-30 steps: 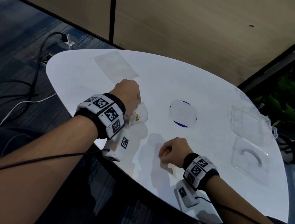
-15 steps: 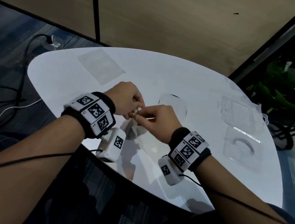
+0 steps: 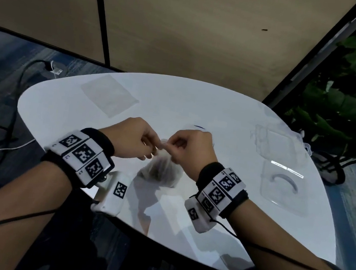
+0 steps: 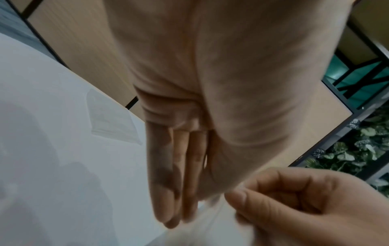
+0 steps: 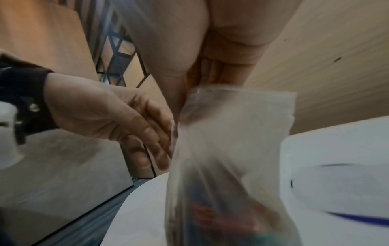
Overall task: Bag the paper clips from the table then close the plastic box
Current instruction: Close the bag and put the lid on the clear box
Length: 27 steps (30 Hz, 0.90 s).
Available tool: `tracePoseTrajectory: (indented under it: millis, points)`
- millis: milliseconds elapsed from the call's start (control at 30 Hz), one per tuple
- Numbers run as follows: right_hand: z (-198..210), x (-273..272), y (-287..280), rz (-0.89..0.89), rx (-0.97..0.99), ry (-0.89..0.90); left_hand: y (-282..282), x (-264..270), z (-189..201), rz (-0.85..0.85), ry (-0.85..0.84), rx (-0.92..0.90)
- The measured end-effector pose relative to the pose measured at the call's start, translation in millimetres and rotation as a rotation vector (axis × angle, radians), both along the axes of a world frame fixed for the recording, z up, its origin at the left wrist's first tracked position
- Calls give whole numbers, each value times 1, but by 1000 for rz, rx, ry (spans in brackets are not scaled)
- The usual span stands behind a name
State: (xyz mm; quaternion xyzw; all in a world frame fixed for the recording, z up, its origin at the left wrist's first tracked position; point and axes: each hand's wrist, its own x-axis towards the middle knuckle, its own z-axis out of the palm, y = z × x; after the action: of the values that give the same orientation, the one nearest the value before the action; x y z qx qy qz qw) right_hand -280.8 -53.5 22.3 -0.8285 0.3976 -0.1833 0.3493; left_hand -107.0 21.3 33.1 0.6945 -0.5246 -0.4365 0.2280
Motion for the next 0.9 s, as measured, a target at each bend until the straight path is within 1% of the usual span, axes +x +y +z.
tracePoseTrajectory:
  millis: [67, 133, 233, 333, 433, 567, 633, 733, 833, 900]
  points:
    - [-4, 1, 1, -15, 58, -25, 0, -2, -5, 16, -51, -37]
    - [-8, 7, 3, 2, 78, -4, 1, -2, -9, 50, -108, -103]
    - [-13, 13, 3, 18, 9, 66, 0, -1, -11, 55, -149, -165]
    - [-12, 14, 3, 48, -51, 142, 0, 1, -15, 38, -191, -170]
    - [-9, 12, 2, 110, -121, 232, -2, 0, -19, 55, -237, -181]
    - [-6, 5, -13, 152, -111, 315, -6, 1, -23, 135, -244, -201]
    - [-9, -4, -24, 137, -94, 394, -8, 7, -28, 214, -254, -200]
    - [-16, -19, -43, 61, -54, 492, -11, 14, -35, 331, -252, -206]
    - [-27, -28, -53, -28, -13, 462, -19, 13, -45, 410, -189, -226]
    - [-38, -30, -51, -25, 1, 466, -28, 14, -56, 420, -199, -224]
